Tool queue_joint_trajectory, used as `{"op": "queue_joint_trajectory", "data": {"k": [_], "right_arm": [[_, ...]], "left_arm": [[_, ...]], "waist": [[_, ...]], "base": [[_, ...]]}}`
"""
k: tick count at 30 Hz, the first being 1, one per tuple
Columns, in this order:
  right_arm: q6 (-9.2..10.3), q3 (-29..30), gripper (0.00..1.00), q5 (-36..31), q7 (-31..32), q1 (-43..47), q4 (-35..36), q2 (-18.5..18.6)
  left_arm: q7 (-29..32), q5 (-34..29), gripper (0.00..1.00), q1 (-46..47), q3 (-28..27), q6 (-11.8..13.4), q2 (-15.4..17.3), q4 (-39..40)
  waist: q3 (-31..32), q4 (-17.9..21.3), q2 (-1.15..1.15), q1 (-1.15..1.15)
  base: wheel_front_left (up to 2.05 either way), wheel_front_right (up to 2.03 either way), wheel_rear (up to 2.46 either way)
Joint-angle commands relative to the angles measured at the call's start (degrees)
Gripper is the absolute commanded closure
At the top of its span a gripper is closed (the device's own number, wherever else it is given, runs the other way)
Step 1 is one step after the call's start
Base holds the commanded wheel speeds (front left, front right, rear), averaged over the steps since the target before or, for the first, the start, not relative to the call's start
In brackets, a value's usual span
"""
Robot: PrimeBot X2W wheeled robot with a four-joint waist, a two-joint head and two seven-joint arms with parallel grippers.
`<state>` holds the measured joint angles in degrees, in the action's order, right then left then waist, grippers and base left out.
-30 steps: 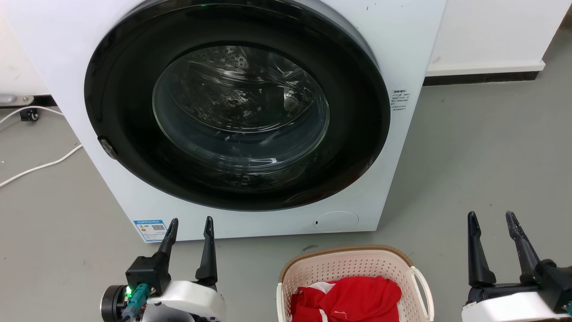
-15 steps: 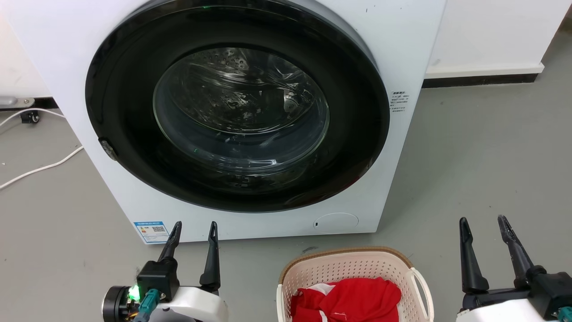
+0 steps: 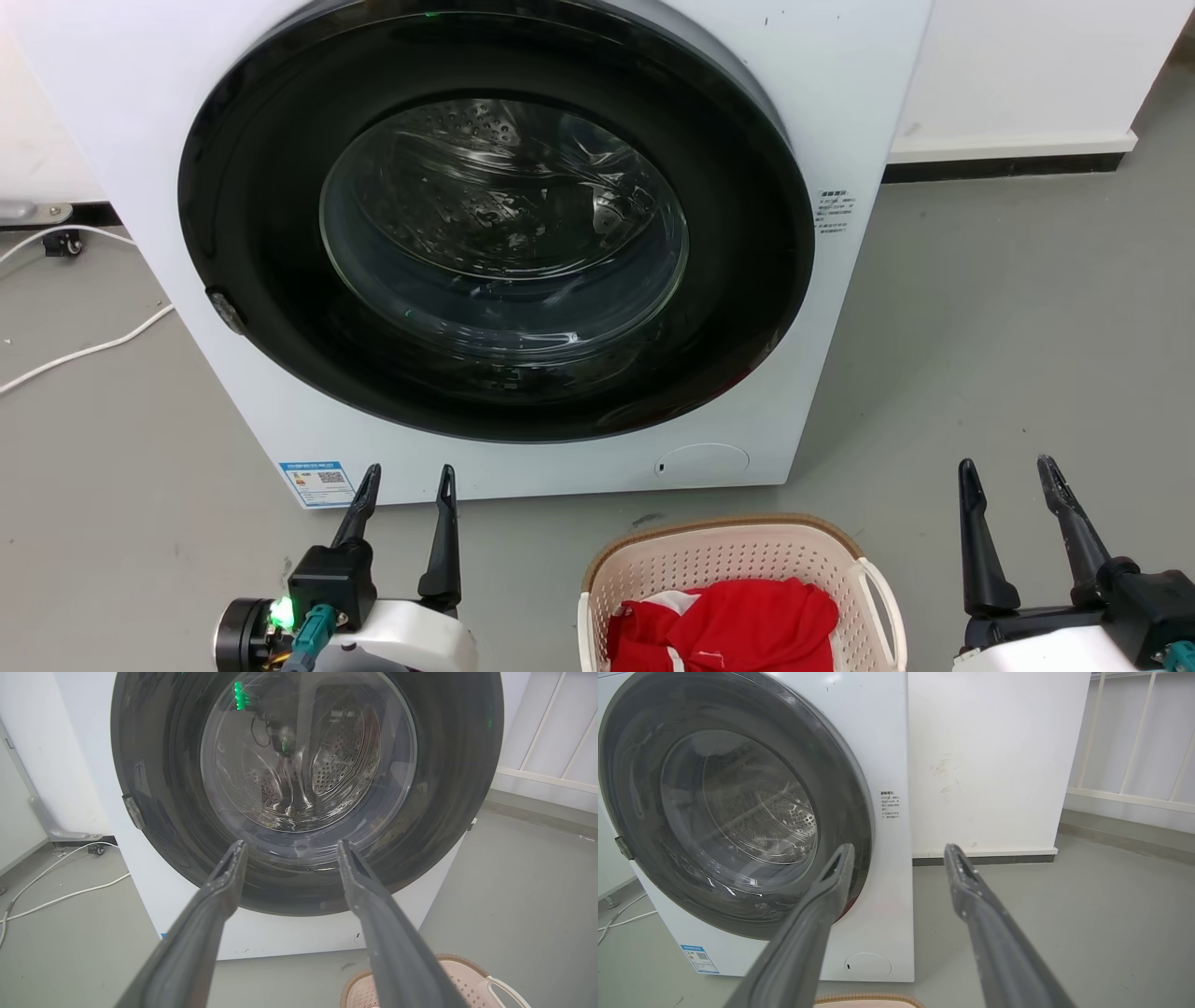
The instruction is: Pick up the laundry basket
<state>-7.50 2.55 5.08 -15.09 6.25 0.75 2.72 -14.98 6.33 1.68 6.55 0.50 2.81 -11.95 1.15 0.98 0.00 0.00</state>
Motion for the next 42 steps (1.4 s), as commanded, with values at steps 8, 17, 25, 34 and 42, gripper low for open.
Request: {"op": "queue_joint_trajectory", "data": {"k": [8,17,25,34,42], "right_arm": [[0.02,0.66,0.00,-0.73,-0.12,-0.11,-0.73,0.29],[0.02,5.50,0.00,-6.96,-0.12,-4.63,-6.33,0.27],[0.03,8.48,0.00,-10.98,-0.11,-12.19,-13.79,0.23],[0.03,9.54,0.00,-13.74,-0.11,-21.31,-22.90,0.21],[0.03,8.76,0.00,-16.89,-0.11,-29.39,-30.42,0.20]], "left_arm": [[-0.31,-0.63,0.00,-0.03,0.38,0.33,0.13,-0.84],[-0.25,0.71,0.00,4.29,4.29,-1.28,0.12,-6.49],[-0.25,1.86,0.00,11.90,9.47,-3.52,0.13,-16.54],[-0.25,2.92,0.00,21.69,12.96,-5.04,0.14,-29.65],[-0.25,2.13,0.00,28.53,12.80,-6.03,0.20,-38.05]], "waist": [[-1.03,0.51,0.00,0.00],[-6.93,1.75,0.00,0.00],[-17.23,3.01,0.00,0.00],[-28.91,4.43,0.00,0.00],[-37.98,5.13,0.00,0.00]], "base": [[0.00,0.00,0.00],[0.00,0.00,0.00],[0.00,0.00,0.00],[0.00,0.00,0.00],[0.00,0.00,0.00]]}}
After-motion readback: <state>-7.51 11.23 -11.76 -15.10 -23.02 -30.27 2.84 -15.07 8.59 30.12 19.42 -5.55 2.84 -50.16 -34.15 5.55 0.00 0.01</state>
